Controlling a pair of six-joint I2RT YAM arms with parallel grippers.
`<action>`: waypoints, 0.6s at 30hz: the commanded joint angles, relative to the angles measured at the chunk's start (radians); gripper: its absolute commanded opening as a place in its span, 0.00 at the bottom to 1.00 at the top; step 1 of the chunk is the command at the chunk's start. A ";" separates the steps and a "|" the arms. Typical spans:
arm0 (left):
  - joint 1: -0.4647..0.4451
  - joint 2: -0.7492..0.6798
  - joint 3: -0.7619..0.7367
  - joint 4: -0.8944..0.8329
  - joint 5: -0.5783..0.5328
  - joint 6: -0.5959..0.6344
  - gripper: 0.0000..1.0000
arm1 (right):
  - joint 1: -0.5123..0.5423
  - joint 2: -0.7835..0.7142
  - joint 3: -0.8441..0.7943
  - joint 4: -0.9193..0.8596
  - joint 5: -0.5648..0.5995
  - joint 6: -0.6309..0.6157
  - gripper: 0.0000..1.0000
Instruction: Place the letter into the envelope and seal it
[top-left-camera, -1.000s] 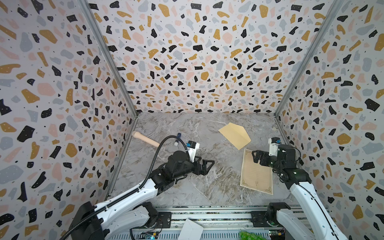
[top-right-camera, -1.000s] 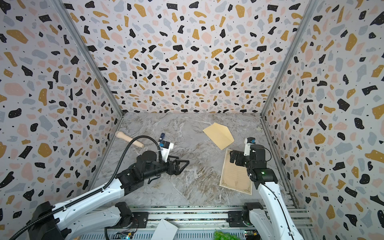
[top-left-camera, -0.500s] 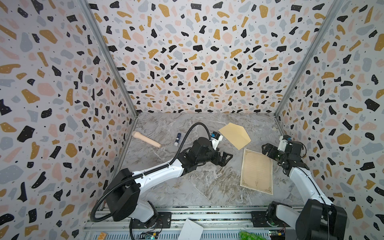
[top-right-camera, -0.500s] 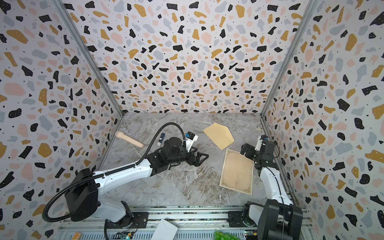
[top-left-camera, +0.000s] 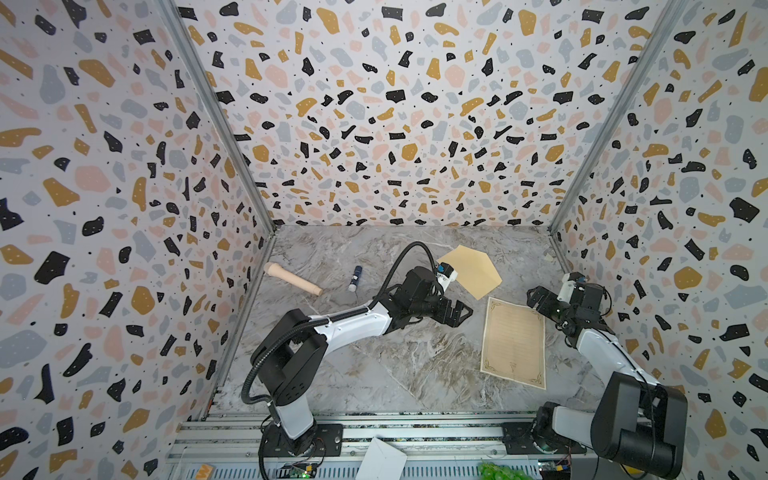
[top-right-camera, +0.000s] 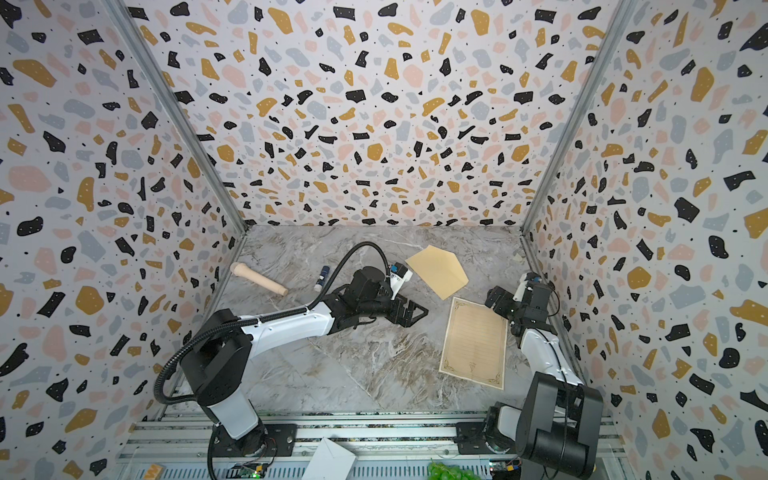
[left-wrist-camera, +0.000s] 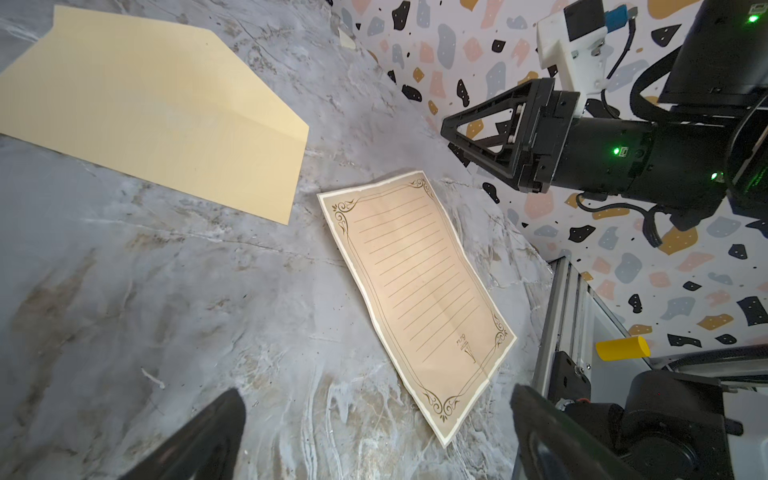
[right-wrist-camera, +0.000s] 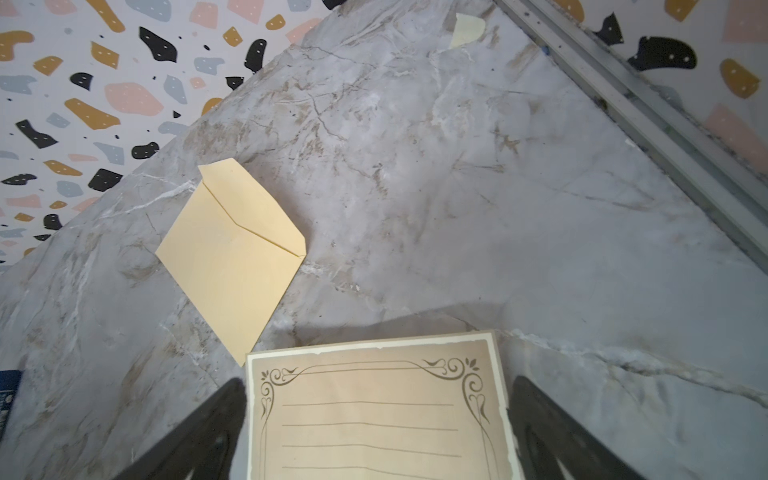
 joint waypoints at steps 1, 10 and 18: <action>0.002 0.001 0.040 0.029 0.024 0.016 1.00 | -0.018 0.023 -0.018 0.021 0.024 0.029 0.99; 0.003 -0.010 0.031 0.029 0.015 0.031 1.00 | -0.026 0.070 -0.050 0.053 0.044 0.059 0.99; 0.003 -0.051 -0.029 0.061 0.007 0.018 1.00 | -0.025 0.150 -0.064 0.071 -0.011 0.077 0.99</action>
